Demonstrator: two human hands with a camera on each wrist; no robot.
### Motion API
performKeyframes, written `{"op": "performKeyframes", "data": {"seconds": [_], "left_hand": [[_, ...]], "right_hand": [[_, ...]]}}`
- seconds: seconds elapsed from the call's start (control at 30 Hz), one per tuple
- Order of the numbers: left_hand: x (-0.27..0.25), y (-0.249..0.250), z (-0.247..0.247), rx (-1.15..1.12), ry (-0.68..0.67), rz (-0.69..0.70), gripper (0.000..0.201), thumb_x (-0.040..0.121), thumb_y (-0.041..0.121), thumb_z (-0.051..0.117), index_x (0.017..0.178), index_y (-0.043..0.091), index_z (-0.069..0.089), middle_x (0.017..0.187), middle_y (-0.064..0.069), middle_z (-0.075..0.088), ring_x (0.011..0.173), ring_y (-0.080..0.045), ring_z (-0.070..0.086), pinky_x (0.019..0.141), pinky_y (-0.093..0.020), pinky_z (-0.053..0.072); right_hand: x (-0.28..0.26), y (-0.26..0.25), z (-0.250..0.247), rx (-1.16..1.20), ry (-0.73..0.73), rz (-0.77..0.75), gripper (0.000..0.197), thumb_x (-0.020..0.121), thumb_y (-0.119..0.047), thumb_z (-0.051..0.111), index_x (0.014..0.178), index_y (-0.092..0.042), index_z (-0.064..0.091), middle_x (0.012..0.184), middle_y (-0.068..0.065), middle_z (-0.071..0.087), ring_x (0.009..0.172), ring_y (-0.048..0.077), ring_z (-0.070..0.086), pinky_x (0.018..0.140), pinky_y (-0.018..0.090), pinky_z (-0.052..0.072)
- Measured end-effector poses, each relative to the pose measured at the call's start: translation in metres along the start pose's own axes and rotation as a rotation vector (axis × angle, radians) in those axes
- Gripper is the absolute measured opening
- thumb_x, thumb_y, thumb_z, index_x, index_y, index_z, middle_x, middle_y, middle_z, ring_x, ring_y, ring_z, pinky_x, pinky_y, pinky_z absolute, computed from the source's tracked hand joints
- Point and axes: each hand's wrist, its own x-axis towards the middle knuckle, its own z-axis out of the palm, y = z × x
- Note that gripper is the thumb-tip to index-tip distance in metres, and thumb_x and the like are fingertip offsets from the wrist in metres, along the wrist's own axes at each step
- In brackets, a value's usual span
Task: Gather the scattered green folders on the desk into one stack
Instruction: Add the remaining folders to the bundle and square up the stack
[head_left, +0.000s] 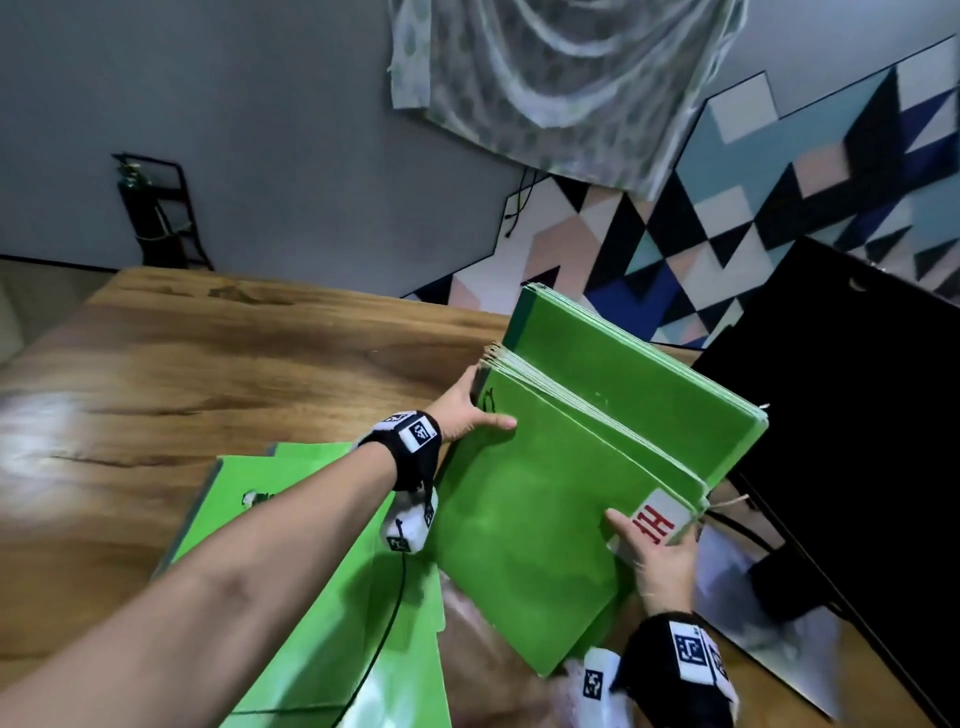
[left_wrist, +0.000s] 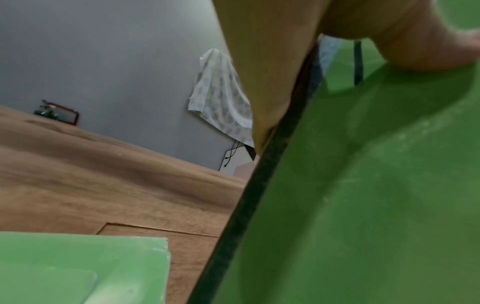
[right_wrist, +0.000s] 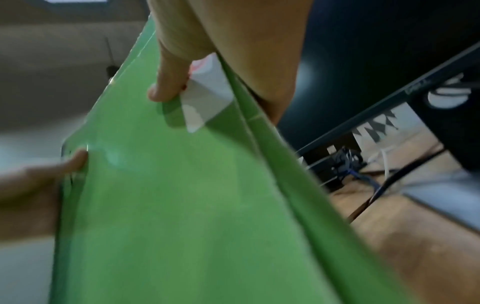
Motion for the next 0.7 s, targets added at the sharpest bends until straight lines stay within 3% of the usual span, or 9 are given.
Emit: {"op": "performKeyframes", "data": {"seconds": [0.13, 0.23, 0.33, 0.43, 0.5, 0.57, 0.6, 0.67, 0.7], "left_hand": [[-0.028, 0.008, 0.001, 0.008, 0.103, 0.112, 0.083, 0.077, 0.014, 0.071, 0.144, 0.01, 0.021, 0.151, -0.008, 0.032, 0.137, -0.019, 0.03, 0.111, -0.03, 0.023], [-0.04, 0.01, 0.008, -0.058, 0.099, 0.191, 0.08, 0.079, 0.011, 0.068, 0.145, 0.011, 0.021, 0.146, 0.002, 0.033, 0.125, -0.005, 0.029, 0.108, -0.018, 0.019], [-0.043, -0.02, 0.005, 0.011, 0.083, 0.12, 0.088, 0.08, 0.022, 0.068, 0.148, 0.015, 0.012, 0.154, 0.0, 0.021, 0.141, -0.016, 0.022, 0.116, -0.03, 0.018], [-0.048, -0.083, -0.017, 0.248, 0.164, -0.117, 0.087, 0.078, 0.032, 0.069, 0.147, 0.015, 0.02, 0.155, -0.012, 0.021, 0.142, -0.025, 0.023, 0.117, -0.04, 0.021], [-0.071, -0.139, -0.049, 0.446, 0.331, -0.442, 0.089, 0.076, 0.042, 0.068, 0.146, 0.012, 0.022, 0.153, -0.017, 0.022, 0.142, -0.032, 0.021, 0.115, -0.046, 0.023], [-0.106, -0.193, -0.083, 0.555, 0.475, -0.739, 0.097, 0.073, 0.048, 0.069, 0.145, 0.009, 0.017, 0.154, -0.021, 0.015, 0.143, -0.039, 0.011, 0.114, -0.053, 0.019], [-0.124, -0.212, -0.098, 0.556, 0.532, -0.826, 0.101, 0.071, 0.049, 0.07, 0.145, 0.007, 0.015, 0.153, -0.022, 0.013, 0.142, -0.04, 0.009, 0.114, -0.054, 0.019], [-0.153, -0.23, -0.118, 0.55, 0.602, -0.895, 0.104, 0.067, 0.049, 0.074, 0.143, 0.003, 0.019, 0.149, -0.022, 0.021, 0.138, -0.039, 0.02, 0.111, -0.048, 0.026], [-0.161, -0.23, -0.125, 0.552, 0.606, -0.896, 0.102, 0.067, 0.047, 0.075, 0.141, 0.001, 0.023, 0.146, -0.022, 0.026, 0.135, -0.038, 0.025, 0.109, -0.045, 0.029]], "right_hand": [[0.002, 0.009, -0.002, 0.103, 0.096, -0.035, 0.036, 0.063, 0.002, 0.075, 0.079, -0.017, 0.049, 0.077, 0.001, 0.055, 0.06, 0.006, 0.058, 0.046, 0.008, 0.049], [0.01, 0.026, -0.015, 0.129, 0.085, -0.079, 0.053, 0.068, 0.003, 0.074, 0.112, -0.011, 0.047, 0.085, 0.005, 0.055, 0.058, -0.003, 0.06, 0.047, 0.011, 0.051], [0.005, 0.04, -0.015, 0.085, 0.039, -0.057, 0.075, 0.058, -0.01, 0.083, 0.121, 0.0, 0.045, 0.09, 0.009, 0.058, 0.071, 0.013, 0.06, 0.056, 0.019, 0.053], [-0.003, 0.036, -0.009, 0.048, 0.067, -0.047, 0.053, 0.063, -0.009, 0.08, 0.107, 0.002, 0.052, 0.085, 0.007, 0.059, 0.079, 0.021, 0.057, 0.07, 0.023, 0.05], [-0.008, 0.026, -0.006, 0.028, 0.075, -0.006, 0.023, 0.071, -0.003, 0.073, 0.082, -0.009, 0.054, 0.077, 0.002, 0.055, 0.071, 0.015, 0.052, 0.07, 0.021, 0.046], [-0.006, 0.026, -0.004, 0.016, 0.096, -0.02, 0.022, 0.072, -0.007, 0.074, 0.076, -0.014, 0.054, 0.076, 0.002, 0.056, 0.07, 0.015, 0.053, 0.07, 0.024, 0.046], [-0.004, 0.027, -0.004, 0.039, 0.094, -0.019, 0.029, 0.067, -0.016, 0.079, 0.085, -0.01, 0.057, 0.08, 0.005, 0.06, 0.073, 0.017, 0.056, 0.071, 0.026, 0.05], [-0.006, 0.03, -0.004, 0.036, 0.129, -0.031, 0.061, 0.056, -0.032, 0.084, 0.104, -0.006, 0.058, 0.09, 0.007, 0.064, 0.079, 0.018, 0.061, 0.071, 0.025, 0.055], [-0.008, 0.029, -0.002, 0.067, 0.123, -0.021, 0.053, 0.058, -0.03, 0.083, 0.1, -0.009, 0.059, 0.088, 0.005, 0.064, 0.078, 0.017, 0.061, 0.071, 0.022, 0.055]]}}
